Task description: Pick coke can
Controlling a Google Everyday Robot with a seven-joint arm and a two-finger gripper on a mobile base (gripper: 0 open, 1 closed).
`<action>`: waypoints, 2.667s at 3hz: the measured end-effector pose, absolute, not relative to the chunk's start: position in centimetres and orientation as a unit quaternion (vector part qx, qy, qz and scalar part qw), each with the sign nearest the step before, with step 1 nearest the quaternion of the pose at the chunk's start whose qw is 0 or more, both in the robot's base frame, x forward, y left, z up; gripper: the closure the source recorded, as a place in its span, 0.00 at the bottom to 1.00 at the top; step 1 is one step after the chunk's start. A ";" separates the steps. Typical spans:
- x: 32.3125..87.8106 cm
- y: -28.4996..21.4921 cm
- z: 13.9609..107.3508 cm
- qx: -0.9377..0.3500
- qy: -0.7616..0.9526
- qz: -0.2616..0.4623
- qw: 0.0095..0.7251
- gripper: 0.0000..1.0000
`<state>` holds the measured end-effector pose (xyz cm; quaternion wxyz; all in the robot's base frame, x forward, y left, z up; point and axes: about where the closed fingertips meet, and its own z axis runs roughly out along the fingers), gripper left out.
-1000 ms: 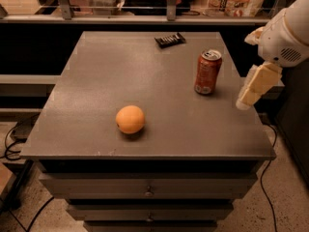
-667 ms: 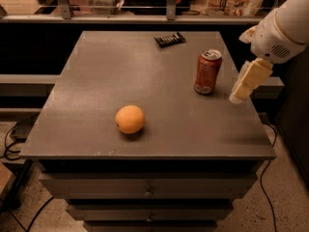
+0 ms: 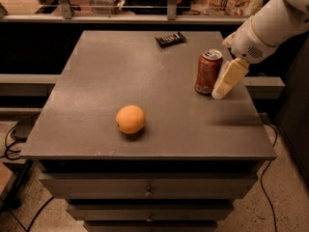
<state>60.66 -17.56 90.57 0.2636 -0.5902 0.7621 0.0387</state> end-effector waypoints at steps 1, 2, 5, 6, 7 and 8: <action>61.9 -16.2 88.9 -0.592 0.761 0.059 0.257 0.00; 62.7 -14.0 87.7 -0.599 0.754 0.090 0.254 0.24; 62.7 -13.6 88.3 -0.601 0.752 0.093 0.254 0.93; 60.5 -8.1 92.4 -0.650 0.710 0.096 0.253 1.00; 57.1 -0.2 99.2 -0.724 0.633 0.090 0.258 1.00; 57.4 -0.5 98.5 -0.719 0.639 0.091 0.257 1.00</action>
Offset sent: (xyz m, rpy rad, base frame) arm 0.0285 0.0503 -0.0390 0.0977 0.0987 0.0758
